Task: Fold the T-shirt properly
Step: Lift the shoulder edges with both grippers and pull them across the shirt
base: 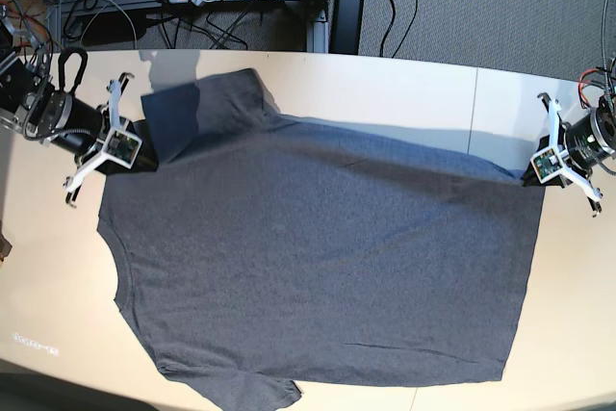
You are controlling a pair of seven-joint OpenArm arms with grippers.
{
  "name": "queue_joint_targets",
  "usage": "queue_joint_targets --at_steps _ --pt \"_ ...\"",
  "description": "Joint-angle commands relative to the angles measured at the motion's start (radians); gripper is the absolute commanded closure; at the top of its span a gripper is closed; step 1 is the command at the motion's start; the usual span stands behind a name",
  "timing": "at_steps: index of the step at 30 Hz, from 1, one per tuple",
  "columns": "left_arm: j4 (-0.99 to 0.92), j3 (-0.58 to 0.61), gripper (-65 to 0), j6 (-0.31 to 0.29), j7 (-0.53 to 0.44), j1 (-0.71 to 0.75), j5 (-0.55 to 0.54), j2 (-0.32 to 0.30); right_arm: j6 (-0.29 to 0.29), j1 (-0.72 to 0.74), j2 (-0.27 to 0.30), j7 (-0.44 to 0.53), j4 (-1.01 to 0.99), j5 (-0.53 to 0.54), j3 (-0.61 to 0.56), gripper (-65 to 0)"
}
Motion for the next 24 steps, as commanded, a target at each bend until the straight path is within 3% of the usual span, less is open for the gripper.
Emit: queue_joint_targets --at_steps 1,10,24 --pt "0.011 -0.013 0.0 -0.01 0.006 -0.021 -0.008 -0.02 0.053 0.026 0.022 0.011 0.01 0.011 0.014 0.0" --pt "-0.029 -0.013 0.0 -0.009 0.021 -0.056 -0.007 -0.019 0.058 0.137 0.022 0.011 -0.051 0.014 0.014 0.0" --pt "-0.099 -0.013 0.0 -0.006 -0.014 -0.117 -0.04 0.014 0.058 0.173 0.022 0.012 -0.112 0.014 0.013 0.0"
